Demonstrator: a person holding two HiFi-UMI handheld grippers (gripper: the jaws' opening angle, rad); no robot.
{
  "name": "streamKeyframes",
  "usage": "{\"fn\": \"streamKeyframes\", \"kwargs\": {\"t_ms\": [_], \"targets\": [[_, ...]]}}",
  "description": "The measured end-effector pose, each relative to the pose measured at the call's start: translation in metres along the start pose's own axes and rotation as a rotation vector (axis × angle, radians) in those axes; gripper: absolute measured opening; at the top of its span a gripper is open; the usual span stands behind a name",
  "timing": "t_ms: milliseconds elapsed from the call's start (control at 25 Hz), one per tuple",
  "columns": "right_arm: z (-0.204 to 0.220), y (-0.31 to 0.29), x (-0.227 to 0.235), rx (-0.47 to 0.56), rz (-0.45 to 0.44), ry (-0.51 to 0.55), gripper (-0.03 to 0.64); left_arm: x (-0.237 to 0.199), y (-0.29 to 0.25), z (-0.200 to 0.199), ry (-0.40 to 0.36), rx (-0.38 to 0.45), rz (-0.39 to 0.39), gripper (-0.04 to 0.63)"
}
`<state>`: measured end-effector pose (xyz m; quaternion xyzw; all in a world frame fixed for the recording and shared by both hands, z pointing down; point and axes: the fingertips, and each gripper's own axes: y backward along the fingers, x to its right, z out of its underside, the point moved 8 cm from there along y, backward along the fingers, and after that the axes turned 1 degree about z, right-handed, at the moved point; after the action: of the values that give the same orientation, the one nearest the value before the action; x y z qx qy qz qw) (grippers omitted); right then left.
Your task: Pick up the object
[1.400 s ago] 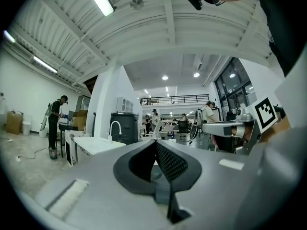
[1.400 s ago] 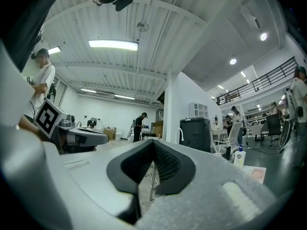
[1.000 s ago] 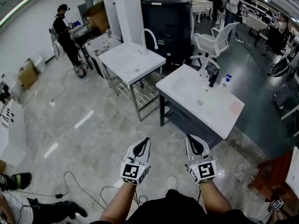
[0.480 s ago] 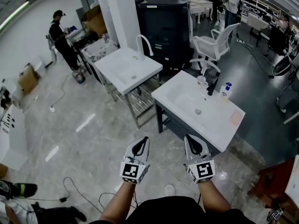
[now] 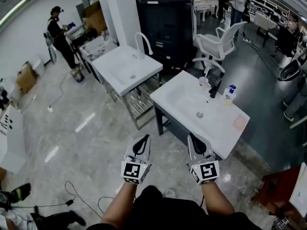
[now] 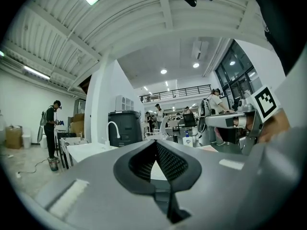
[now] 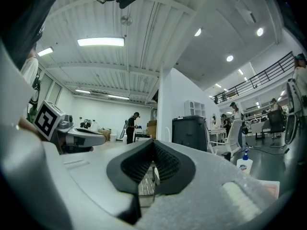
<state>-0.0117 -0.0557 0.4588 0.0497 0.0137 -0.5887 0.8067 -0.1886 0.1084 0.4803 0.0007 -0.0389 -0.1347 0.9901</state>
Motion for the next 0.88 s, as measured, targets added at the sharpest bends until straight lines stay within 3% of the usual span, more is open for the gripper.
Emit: {"fn": "streamKeyframes", "kwargs": {"t_ms": [320, 880], "targets": [[0.012, -0.039, 0.016, -0.020, 0.020, -0.020, 0.003, -0.021, -0.046, 0.001, -0.013, 0.013, 0.054, 0.017], [0.019, -0.141, 0.062, -0.057, 0.171, -0.002, 0.003, -0.094, -0.177, 0.005, 0.008, 0.034, 0.217, 0.017]]}}
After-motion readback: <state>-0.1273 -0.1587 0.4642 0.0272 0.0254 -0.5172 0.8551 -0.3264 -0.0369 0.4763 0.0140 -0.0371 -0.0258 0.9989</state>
